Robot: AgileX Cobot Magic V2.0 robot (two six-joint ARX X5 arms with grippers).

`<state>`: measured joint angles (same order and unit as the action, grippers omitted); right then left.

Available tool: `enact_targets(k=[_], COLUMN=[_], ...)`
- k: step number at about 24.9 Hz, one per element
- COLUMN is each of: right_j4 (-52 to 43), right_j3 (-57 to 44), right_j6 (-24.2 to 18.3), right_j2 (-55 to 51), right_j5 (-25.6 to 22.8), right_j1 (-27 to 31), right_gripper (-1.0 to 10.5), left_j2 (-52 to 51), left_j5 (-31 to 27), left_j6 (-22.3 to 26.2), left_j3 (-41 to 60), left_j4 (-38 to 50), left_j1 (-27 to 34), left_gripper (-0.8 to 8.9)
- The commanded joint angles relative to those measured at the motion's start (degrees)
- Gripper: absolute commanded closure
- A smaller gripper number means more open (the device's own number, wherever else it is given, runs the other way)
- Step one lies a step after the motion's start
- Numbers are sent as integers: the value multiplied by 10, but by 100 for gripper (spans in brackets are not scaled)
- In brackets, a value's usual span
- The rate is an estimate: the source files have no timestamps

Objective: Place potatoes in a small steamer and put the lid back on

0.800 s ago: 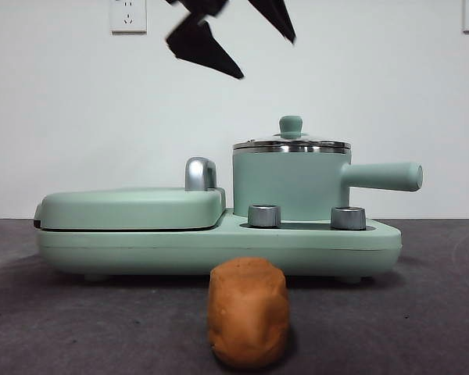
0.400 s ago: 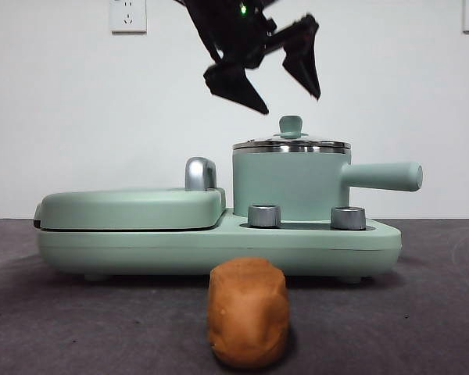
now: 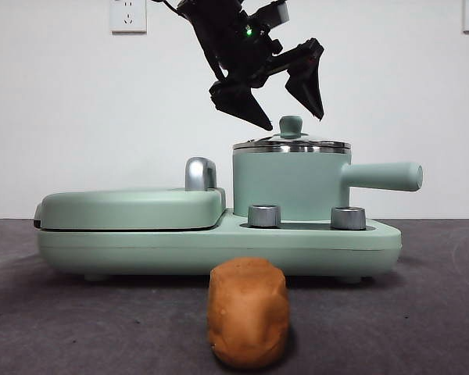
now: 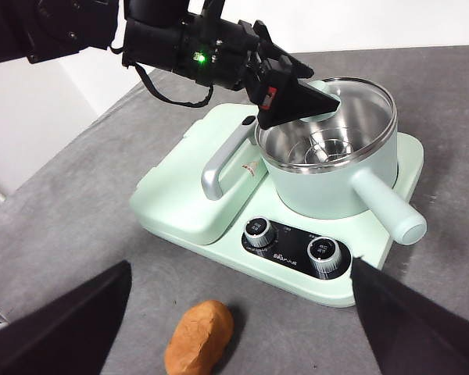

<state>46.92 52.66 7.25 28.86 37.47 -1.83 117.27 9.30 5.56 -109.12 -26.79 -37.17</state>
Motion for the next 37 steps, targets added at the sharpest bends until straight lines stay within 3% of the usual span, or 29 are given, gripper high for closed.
enact_targets(k=[1, 8, 11, 15, 18, 25, 33, 37], right_j4=[-6, -5, -5, -5, -5, -5, -4, -4], right_j3=[8, 8, 8, 8, 8, 8, 8, 8], right_j6=[-8, -8, -8, -8, -8, -8, -2, 3], right_j2=[2, 2, 2, 2, 2, 2, 2, 4], right_j5=[0, 0, 0, 0, 0, 0, 1, 1], right_j1=[-1, -1, -1, -1, -1, -1, -1, -1], right_gripper=[499, 499, 499, 499, 499, 499, 499, 499], left_j2=[14, 21, 23, 26, 26, 26, -12, -73], left_j5=[1, 1, 1, 1, 1, 1, 1, 1], left_j6=[12, 17, 19, 19, 20, 28, 25, 28], left_j3=[-18, -18, -18, -18, -18, -18, -18, -18], left_j4=[7, 4, -10, -7, -5, -6, -19, -71], left_j1=[-8, -12, -12, -12, -11, -12, -9, -8], left_gripper=[323, 328, 412, 421, 561, 763, 763, 763])
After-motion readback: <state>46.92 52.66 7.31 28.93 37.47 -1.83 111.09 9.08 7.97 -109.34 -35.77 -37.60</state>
